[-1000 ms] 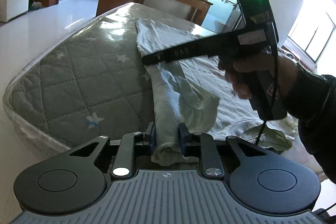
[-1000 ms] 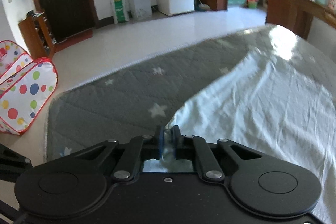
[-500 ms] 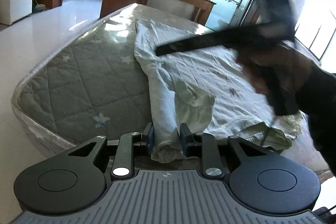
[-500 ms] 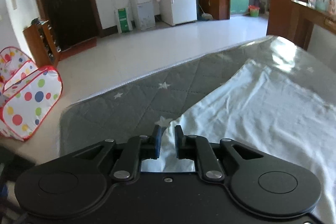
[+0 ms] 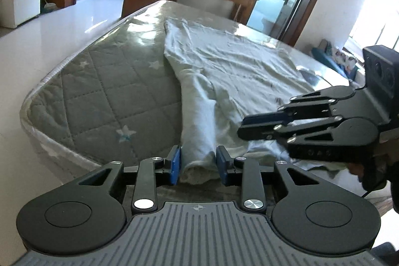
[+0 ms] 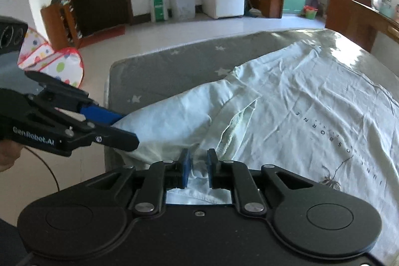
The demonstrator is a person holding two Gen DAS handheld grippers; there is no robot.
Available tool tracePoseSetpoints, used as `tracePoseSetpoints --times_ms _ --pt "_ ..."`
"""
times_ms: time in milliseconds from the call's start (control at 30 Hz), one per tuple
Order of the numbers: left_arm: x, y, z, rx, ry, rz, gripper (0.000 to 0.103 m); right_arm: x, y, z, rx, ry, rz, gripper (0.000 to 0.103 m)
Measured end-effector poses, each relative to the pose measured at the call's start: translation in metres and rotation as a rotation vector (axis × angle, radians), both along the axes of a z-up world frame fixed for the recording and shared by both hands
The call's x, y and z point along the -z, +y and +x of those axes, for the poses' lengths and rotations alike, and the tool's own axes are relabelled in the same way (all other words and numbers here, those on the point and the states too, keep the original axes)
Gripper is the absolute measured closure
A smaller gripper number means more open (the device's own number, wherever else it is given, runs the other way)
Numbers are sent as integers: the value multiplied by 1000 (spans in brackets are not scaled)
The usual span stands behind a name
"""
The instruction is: Fold clothes
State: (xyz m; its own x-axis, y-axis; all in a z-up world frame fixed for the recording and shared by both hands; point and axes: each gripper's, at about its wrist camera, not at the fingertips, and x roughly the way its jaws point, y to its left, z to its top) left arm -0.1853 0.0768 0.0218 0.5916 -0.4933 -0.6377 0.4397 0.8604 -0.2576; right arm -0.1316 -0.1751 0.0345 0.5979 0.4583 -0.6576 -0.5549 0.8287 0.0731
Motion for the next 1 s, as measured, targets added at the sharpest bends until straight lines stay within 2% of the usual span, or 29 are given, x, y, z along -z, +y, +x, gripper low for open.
tracePoseSetpoints --times_ms 100,200,333,567,667,800,1000 --pt "-14 2 -2 -4 -58 6 71 -11 -17 -14 61 -22 58 88" --pt "-26 -4 -1 17 -94 -4 71 -16 -35 -26 129 -46 69 85" --pt "-34 -23 0 75 -121 -18 71 -18 -73 -48 278 -59 74 85" --pt "-31 -94 -8 272 -129 -29 71 -6 -150 -91 596 -84 76 84" --pt "-24 -130 -13 357 -136 -11 71 4 -183 -103 727 -73 73 79" --pt "-19 -171 -18 457 -133 -7 71 16 -222 -114 879 -62 88 78" --pt "-8 -224 -31 577 -143 20 71 34 -258 -113 989 -36 123 77"
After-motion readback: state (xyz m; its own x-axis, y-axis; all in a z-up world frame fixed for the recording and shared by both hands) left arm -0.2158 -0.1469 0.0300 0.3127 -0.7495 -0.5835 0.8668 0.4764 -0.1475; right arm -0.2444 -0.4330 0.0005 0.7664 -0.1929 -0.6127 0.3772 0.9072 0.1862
